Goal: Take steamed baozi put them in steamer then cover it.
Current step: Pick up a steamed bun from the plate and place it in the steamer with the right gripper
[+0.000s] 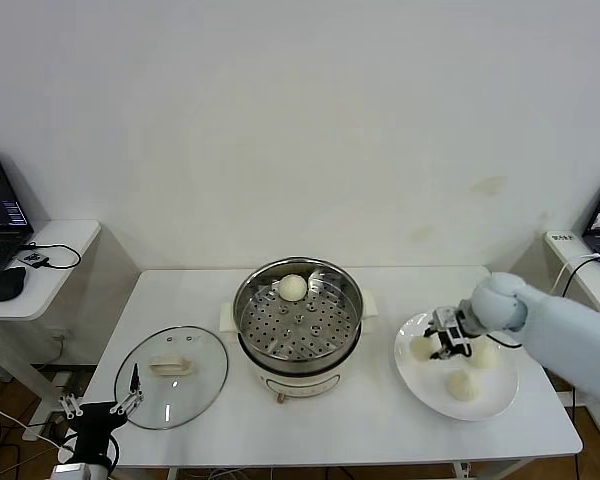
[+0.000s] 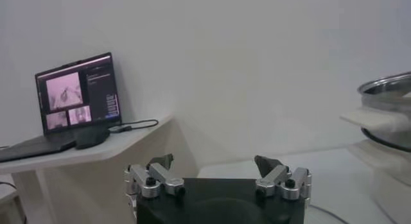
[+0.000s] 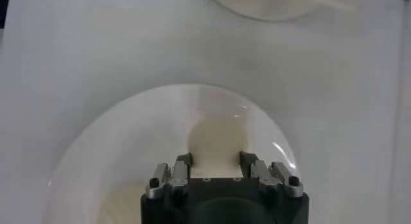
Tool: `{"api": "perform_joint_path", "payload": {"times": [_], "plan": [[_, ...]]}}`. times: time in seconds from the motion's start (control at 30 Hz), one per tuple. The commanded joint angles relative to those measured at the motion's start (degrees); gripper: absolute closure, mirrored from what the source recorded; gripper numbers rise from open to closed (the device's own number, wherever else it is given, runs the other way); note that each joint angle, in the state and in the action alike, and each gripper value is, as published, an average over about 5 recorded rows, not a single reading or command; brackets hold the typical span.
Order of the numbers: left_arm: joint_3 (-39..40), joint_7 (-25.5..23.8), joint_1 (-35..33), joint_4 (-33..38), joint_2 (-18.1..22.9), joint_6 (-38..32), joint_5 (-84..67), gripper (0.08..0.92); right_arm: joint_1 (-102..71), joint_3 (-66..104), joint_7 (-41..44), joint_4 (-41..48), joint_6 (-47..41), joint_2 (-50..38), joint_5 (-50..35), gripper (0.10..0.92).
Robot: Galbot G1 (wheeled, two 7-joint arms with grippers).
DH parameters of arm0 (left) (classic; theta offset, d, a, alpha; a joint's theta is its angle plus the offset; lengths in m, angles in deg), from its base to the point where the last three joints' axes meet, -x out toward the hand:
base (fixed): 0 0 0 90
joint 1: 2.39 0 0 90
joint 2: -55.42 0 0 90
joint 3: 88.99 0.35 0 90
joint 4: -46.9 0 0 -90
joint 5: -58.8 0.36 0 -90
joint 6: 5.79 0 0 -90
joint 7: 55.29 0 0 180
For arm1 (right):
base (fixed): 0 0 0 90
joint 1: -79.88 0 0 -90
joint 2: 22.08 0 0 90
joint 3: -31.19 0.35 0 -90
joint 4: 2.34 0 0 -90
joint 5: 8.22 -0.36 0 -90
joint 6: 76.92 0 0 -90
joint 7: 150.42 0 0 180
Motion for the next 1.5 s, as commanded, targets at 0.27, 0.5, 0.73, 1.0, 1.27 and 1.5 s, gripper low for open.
{"api": "perform_joint_path", "payload": {"times": [0.27,0.5,0.73,1.0,1.27,1.5], "plan": [[0.53,-0.04,0.5,0.42,-1.2,0.21,-0.21,0.177,35.03,-16.35,-0.87,-4.47,-2.95,4.97,-17.76,0.525],[0.47,-0.09,1.13,0.4,-1.72,0.46,-0.43,0.177,39.18,-20.08,-5.03,-3.89,-7.12,19.14,-28.57,0.517],[-0.06,-0.12,1.67,-0.22,-1.7,0.42,-0.85,0.177,31.2,-19.56,-10.01,1.21,-10.84,33.82,-32.25,0.495],[-0.91,-0.13,1.73,-0.29,-1.47,0.43,-1.03,0.177,23.6,-20.11,-12.72,6.38,-13.54,42.07,-29.07,0.497],[-0.98,-0.11,1.53,-0.25,-0.84,0.27,-1.06,0.177,19.89,-20.74,-13.92,8.05,-15.85,43.15,-26.62,0.492],[-1.05,-0.1,1.45,-0.29,-0.7,0.21,-1.06,0.177,17.92,-20.77,-14.58,9.06,-16.55,43.24,-24.0,0.493]]}}
